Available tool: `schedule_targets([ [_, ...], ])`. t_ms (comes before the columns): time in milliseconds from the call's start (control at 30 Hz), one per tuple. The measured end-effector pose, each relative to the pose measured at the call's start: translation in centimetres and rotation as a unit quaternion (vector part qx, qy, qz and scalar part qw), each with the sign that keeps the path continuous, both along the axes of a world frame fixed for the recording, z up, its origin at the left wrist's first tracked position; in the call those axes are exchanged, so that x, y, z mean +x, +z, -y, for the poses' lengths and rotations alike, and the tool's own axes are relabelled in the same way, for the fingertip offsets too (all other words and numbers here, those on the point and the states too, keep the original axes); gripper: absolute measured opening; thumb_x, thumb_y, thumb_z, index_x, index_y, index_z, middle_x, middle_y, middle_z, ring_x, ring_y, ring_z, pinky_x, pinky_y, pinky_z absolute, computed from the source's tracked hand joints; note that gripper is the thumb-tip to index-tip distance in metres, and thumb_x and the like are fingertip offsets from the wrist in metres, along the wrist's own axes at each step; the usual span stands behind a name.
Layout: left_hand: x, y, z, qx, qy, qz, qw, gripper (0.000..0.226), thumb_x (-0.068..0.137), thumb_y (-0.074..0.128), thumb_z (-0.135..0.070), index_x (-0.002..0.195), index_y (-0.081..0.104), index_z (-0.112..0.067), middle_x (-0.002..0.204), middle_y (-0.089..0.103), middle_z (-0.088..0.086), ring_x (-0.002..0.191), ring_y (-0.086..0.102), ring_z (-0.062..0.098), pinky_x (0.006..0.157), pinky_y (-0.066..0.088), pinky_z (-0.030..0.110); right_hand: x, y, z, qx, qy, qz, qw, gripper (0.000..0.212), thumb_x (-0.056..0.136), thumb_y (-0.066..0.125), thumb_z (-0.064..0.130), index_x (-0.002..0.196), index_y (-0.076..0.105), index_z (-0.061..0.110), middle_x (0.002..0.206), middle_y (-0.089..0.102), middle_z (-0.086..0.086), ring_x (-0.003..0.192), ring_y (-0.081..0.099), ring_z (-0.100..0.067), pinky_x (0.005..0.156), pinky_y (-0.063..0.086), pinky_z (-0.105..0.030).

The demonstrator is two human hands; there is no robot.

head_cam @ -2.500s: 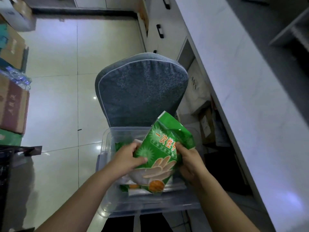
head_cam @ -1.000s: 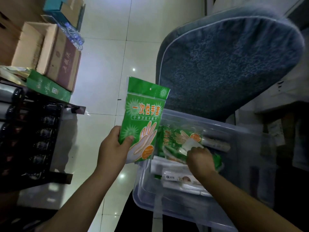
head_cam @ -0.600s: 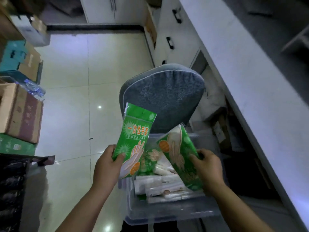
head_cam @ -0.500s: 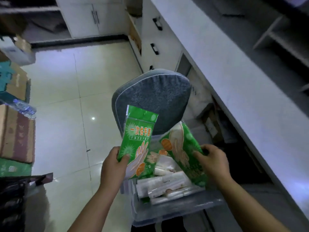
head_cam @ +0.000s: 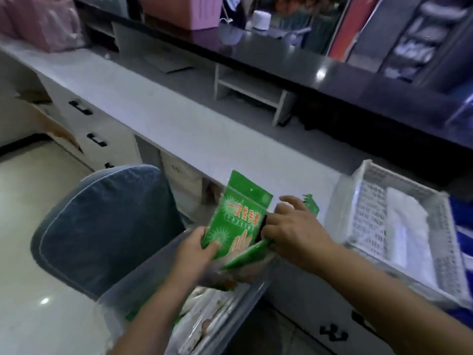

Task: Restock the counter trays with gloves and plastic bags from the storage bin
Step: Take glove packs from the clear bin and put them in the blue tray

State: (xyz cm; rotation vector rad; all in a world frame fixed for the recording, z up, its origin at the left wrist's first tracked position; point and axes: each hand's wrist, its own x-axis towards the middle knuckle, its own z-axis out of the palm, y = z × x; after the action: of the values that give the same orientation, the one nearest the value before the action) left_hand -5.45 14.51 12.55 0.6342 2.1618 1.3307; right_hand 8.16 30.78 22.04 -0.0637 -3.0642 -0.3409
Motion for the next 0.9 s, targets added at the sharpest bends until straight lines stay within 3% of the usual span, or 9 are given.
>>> schedule_targets([
  [67, 2.4, 0.7, -2.9, 0.004, -0.072, -0.014, 0.997, 0.014, 0.083, 0.062, -0.01, 0.079, 0.057, -0.022, 0.073, 0.062, -0.004, 0.069, 0.056, 0.011, 0.064, 0.042, 0.028, 2.0, 0.6, -1.2, 0.014, -0.028, -0.01, 0.999, 0.009, 0.059, 0.07, 0.026, 0.066, 0.065, 0.025, 0.063, 0.062, 0.009, 0.069, 0.059, -0.019, 0.095, 0.046, -0.04],
  [167, 6.4, 1.6, -6.2, 0.022, -0.134, -0.027, 0.99, 0.024, 0.087, 0.056, -0.012, 0.068, 0.05, -0.027, 0.064, 0.056, -0.008, 0.061, 0.05, 0.002, 0.059, 0.04, 0.021, 5.4, 1.7, -2.7, 0.022, -0.084, -0.014, 0.996, 0.018, 0.048, 0.076, 0.028, 0.062, 0.065, 0.025, 0.058, 0.062, 0.009, 0.063, 0.059, -0.02, 0.089, 0.05, -0.038],
  [333, 13.8, 4.2, -10.4, 0.063, -0.189, -0.018, 0.98, 0.022, 0.084, 0.05, -0.045, 0.077, 0.053, -0.024, 0.067, 0.058, -0.005, 0.064, 0.055, 0.009, 0.068, 0.047, 0.042, 12.4, 2.9, -5.5, 0.02, -0.141, -0.073, 0.987, 0.015, 0.048, 0.073, 0.018, 0.061, 0.065, 0.02, 0.057, 0.061, 0.004, 0.062, 0.057, -0.024, 0.088, 0.05, -0.039],
  [433, 18.7, 5.9, -12.8, 0.048, -0.204, -0.072, 0.975, 0.034, 0.069, 0.062, -0.054, 0.086, 0.054, -0.026, 0.074, 0.064, -0.006, 0.071, 0.061, 0.01, 0.062, 0.047, 0.033, 17.1, 3.9, -7.9, 0.023, -0.148, -0.118, 0.982, 0.014, 0.052, 0.072, 0.017, 0.064, 0.066, 0.02, 0.06, 0.062, 0.003, 0.064, 0.056, -0.025, 0.09, 0.049, -0.04],
  [567, 24.9, 8.4, -16.6, 0.091, -0.171, -0.082, 0.978, 0.017, 0.07, 0.07, -0.035, 0.078, 0.056, -0.03, 0.066, 0.064, -0.011, 0.064, 0.058, -0.003, 0.052, 0.042, 0.015, 23.8, 4.7, -11.5, 0.034, -0.13, -0.216, 0.967, 0.01, 0.067, 0.075, 0.015, 0.076, 0.069, 0.017, 0.075, 0.067, -0.001, 0.077, 0.06, -0.024, 0.101, 0.044, -0.043],
  [700, 30.9, 10.6, -20.9, 0.127, -0.164, -0.08, 0.975, 0.013, 0.076, 0.069, -0.016, 0.076, 0.06, -0.025, 0.068, 0.066, -0.005, 0.064, 0.059, -0.001, 0.058, 0.047, 0.023, 30.9, 4.7, -14.8, 0.009, -0.128, -0.33, 0.935, 0.025, 0.08, 0.064, 0.011, 0.104, 0.066, 0.009, 0.114, 0.065, -0.014, 0.112, 0.056, -0.029, 0.104, 0.043, -0.043],
  [767, 33.4, 11.1, -23.1, 0.155, -0.146, -0.064, 0.975, 0.013, 0.077, 0.068, -0.013, 0.074, 0.062, -0.023, 0.066, 0.068, -0.006, 0.062, 0.06, -0.002, 0.055, 0.047, 0.015, 34.8, 4.2, -16.6, -0.011, -0.163, -0.373, 0.913, 0.034, 0.078, 0.068, 0.007, 0.112, 0.063, 0.007, 0.12, 0.061, -0.015, 0.117, 0.051, -0.027, 0.102, 0.044, -0.039],
  [833, 35.4, 11.5, -25.3, 0.182, -0.126, -0.01, 0.975, 0.011, 0.079, 0.067, -0.009, 0.076, 0.064, -0.02, 0.068, 0.071, -0.01, 0.062, 0.064, -0.001, 0.055, 0.048, 0.012, 38.4, 3.4, -18.0, -0.073, -0.24, -0.414, 0.875, 0.04, 0.077, 0.074, 0.009, 0.115, 0.061, 0.006, 0.119, 0.06, -0.012, 0.113, 0.047, -0.02, 0.098, 0.045, -0.034],
  [900, 37.2, 11.6, -27.4, 0.2, -0.12, 0.066, 0.97, 0.009, 0.081, 0.065, -0.007, 0.083, 0.066, -0.015, 0.076, 0.074, 0.0, 0.074, 0.07, 0.013, 0.066, 0.055, 0.026, 41.4, 2.4, -19.0, -0.215, -0.34, -0.436, 0.805, 0.045, 0.081, 0.071, 0.017, 0.122, 0.054, 0.012, 0.121, 0.055, -0.004, 0.112, 0.045, -0.011, 0.097, 0.042, -0.028],
])
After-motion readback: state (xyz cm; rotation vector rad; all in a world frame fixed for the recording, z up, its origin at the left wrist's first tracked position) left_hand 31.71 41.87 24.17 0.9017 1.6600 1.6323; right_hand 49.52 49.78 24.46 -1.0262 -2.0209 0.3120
